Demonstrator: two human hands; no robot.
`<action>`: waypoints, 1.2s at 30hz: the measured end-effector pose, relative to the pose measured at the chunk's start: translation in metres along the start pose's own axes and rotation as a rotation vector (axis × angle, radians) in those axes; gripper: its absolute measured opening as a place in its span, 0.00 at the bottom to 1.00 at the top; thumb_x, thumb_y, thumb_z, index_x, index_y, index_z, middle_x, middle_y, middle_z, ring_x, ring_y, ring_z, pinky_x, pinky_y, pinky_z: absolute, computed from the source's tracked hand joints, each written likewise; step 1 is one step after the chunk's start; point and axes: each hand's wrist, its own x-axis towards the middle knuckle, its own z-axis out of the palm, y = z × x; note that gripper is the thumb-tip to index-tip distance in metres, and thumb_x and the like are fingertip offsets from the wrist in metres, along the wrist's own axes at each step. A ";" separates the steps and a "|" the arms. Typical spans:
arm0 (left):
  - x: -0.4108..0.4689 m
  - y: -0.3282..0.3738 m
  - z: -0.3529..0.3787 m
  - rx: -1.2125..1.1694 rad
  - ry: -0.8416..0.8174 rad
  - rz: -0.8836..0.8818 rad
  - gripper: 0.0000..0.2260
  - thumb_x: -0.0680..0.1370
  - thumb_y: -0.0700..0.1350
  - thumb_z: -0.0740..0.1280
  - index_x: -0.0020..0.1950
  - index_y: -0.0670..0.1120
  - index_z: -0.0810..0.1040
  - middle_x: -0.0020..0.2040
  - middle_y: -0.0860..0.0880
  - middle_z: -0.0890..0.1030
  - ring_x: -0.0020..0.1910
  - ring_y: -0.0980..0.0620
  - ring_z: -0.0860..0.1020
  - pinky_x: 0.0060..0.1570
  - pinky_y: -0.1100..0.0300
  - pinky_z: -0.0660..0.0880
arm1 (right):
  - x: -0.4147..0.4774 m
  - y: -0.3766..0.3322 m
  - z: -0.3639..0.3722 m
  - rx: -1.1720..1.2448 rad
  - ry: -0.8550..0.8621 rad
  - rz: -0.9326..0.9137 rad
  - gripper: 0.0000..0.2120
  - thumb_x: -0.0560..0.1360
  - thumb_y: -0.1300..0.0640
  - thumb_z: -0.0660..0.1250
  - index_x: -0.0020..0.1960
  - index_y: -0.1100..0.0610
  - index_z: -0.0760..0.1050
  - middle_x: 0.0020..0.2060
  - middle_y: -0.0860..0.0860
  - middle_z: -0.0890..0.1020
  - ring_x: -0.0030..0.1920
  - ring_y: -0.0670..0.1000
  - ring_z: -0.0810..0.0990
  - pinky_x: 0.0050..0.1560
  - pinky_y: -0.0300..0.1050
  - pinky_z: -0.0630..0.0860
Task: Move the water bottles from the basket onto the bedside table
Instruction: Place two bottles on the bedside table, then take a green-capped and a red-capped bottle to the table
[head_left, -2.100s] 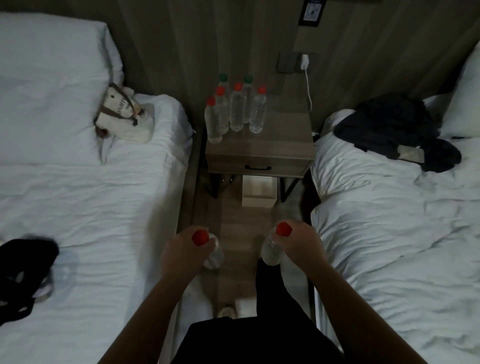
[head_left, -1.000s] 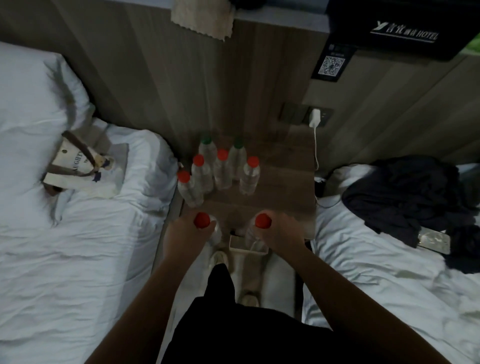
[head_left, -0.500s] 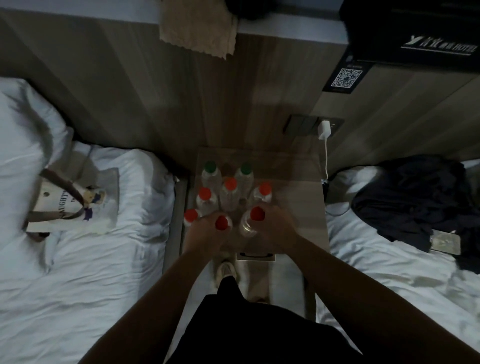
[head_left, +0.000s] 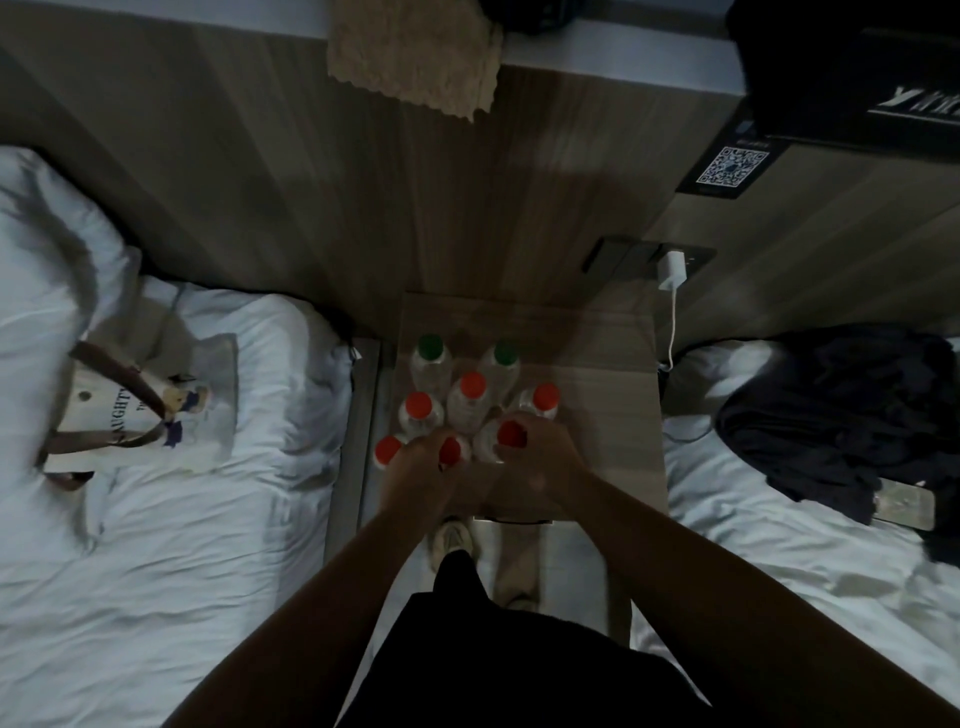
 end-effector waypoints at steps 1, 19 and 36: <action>0.002 -0.001 0.001 0.018 0.002 -0.003 0.11 0.76 0.52 0.66 0.56 0.52 0.75 0.46 0.53 0.80 0.45 0.55 0.79 0.45 0.59 0.75 | 0.002 0.001 -0.001 0.018 0.004 -0.001 0.16 0.72 0.55 0.71 0.59 0.56 0.76 0.54 0.52 0.81 0.53 0.49 0.77 0.51 0.34 0.70; -0.102 -0.008 0.035 -0.040 0.015 -0.400 0.17 0.76 0.43 0.65 0.64 0.44 0.73 0.47 0.44 0.81 0.41 0.53 0.76 0.43 0.63 0.68 | -0.062 0.101 -0.002 0.021 -0.281 0.063 0.13 0.78 0.57 0.62 0.61 0.57 0.73 0.47 0.55 0.80 0.37 0.47 0.76 0.33 0.36 0.72; -0.412 0.068 0.178 -0.787 0.624 -0.820 0.06 0.78 0.41 0.63 0.52 0.49 0.75 0.41 0.46 0.81 0.38 0.50 0.80 0.38 0.63 0.75 | -0.224 0.123 0.049 -0.150 -0.827 -0.217 0.08 0.78 0.62 0.61 0.56 0.60 0.74 0.42 0.55 0.81 0.37 0.49 0.79 0.33 0.35 0.75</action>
